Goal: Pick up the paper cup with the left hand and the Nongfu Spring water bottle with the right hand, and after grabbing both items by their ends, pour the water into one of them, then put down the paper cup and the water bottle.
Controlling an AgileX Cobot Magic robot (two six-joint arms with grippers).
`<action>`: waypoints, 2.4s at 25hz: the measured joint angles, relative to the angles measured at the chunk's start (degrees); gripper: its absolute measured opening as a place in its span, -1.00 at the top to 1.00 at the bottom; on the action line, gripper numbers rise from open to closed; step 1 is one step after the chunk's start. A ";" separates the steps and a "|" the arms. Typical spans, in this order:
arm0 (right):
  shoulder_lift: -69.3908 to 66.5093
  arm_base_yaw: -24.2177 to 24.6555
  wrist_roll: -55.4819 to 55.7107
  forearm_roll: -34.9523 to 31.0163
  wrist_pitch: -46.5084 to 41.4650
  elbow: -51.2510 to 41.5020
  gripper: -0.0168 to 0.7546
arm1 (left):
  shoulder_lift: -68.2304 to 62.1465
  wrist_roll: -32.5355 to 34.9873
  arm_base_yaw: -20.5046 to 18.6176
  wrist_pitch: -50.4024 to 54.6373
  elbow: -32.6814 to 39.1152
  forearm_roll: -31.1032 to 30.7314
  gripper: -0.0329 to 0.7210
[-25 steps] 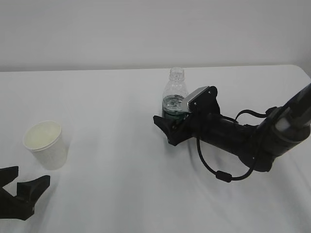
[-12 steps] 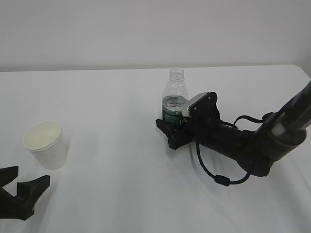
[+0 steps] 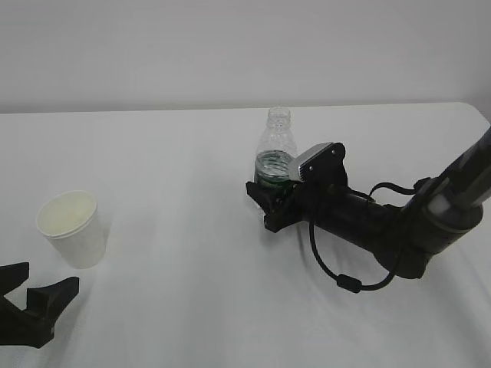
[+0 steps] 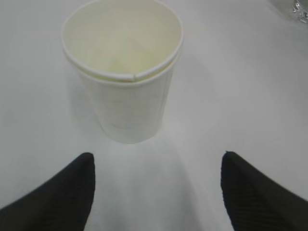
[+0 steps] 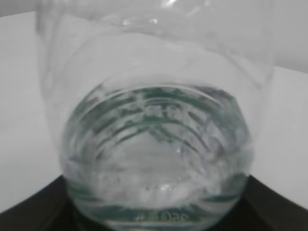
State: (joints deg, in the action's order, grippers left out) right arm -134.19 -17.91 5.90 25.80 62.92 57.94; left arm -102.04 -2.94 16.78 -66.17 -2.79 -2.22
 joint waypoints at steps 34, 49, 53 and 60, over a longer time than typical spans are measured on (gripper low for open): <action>4.59 0.00 0.23 1.36 -1.81 -4.68 -0.25 | 0.00 0.58 0.00 0.00 0.00 0.00 -0.64; 8.33 2.58 -0.32 -0.32 0.06 -12.15 -0.24 | 0.00 0.69 0.00 0.00 0.00 0.00 -0.64; 10.35 3.46 -1.92 -0.32 0.29 -14.48 -0.24 | 0.00 0.69 0.00 0.00 0.00 0.00 -0.65; 13.18 3.96 -4.91 -0.32 0.67 -17.71 -0.24 | 0.00 0.69 0.00 0.00 0.00 0.00 -0.65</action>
State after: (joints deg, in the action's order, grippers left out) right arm -121.01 -13.95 0.99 25.48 63.59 40.23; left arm -102.04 -2.25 16.78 -66.17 -2.79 -2.22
